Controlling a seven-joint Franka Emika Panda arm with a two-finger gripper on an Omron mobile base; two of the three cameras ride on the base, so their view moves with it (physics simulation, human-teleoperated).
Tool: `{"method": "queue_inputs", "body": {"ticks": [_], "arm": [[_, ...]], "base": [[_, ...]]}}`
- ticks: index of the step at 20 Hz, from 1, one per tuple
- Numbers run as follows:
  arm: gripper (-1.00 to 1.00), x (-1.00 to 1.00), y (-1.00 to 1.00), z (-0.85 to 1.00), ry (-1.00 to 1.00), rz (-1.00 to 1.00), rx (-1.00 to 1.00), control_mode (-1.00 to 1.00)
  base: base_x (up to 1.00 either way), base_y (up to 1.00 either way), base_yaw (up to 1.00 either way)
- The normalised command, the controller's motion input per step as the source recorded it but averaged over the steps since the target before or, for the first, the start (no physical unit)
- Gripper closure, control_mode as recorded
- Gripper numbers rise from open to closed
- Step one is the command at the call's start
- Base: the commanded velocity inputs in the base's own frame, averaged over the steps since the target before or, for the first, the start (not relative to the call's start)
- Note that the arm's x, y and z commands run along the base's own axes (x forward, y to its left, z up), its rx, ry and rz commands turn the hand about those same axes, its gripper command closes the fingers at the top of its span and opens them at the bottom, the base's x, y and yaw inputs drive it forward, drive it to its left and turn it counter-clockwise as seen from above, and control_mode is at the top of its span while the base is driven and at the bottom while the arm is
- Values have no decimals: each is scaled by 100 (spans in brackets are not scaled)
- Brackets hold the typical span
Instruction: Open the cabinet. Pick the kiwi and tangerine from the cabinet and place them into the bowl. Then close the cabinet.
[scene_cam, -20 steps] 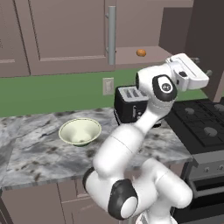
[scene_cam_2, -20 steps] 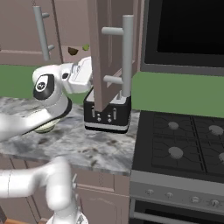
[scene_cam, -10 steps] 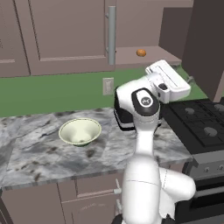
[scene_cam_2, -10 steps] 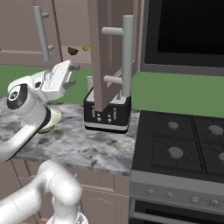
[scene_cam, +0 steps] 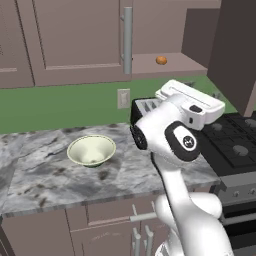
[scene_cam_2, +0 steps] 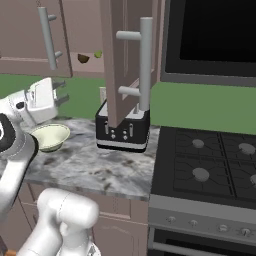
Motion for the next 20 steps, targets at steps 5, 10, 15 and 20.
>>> {"method": "queue_inputs", "body": {"ticks": [5,10,15,20], "arm": [[-100,-2,49,17,25,41,7,-100],[-100,14,52,1,12,36,11,-100],[-100,23,33,-1,-2,14,8,-100],[-100,0,15,0,-10,1,1,-100]], "base": [[0,0,0],[0,0,0],[0,0,0],[0,0,0]]}}
